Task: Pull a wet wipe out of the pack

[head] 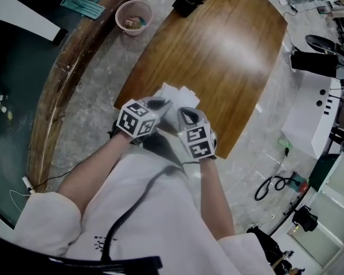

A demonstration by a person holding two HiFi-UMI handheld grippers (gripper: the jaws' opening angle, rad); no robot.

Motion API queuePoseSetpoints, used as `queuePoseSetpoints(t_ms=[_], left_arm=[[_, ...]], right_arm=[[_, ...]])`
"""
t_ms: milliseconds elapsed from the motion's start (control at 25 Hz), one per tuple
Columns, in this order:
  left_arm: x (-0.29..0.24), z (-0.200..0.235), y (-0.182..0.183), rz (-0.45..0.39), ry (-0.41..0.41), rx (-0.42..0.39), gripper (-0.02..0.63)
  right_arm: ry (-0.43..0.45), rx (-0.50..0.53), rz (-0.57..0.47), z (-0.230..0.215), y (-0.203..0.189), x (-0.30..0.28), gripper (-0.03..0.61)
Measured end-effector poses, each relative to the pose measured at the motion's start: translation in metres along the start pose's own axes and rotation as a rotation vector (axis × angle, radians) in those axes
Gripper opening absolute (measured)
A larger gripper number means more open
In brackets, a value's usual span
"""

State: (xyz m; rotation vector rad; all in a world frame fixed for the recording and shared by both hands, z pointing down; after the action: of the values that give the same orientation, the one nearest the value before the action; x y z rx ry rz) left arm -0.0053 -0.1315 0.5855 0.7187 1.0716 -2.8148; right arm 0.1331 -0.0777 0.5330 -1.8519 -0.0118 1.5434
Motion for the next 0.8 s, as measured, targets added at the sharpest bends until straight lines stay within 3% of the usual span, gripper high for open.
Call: queuePoseSetpoints(t_ms=[240, 800], left_arm=[[0.001, -0.003, 0.008, 0.037, -0.038, -0.043, 0.006], [0.004, -0.008, 0.014, 0.107, -0.047, -0.124, 0.009]], right_arm=[[-0.04, -0.135, -0.142, 0.002, 0.001, 0.023, 0.015], [-0.174, -0.254, -0.351, 0.021, -0.001, 0.071, 0.015]])
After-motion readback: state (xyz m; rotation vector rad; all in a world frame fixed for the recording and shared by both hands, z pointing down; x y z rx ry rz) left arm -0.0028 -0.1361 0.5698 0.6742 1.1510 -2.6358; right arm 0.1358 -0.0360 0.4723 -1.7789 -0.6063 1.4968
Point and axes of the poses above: the fingertips, and each gripper's own axes: x backward along the fingers, z to its left, y out of its top, the point moved 10 cm from there along x, backward along the fingers, and after that the axes turned 1 degree about -x, right-handed, at the moved point
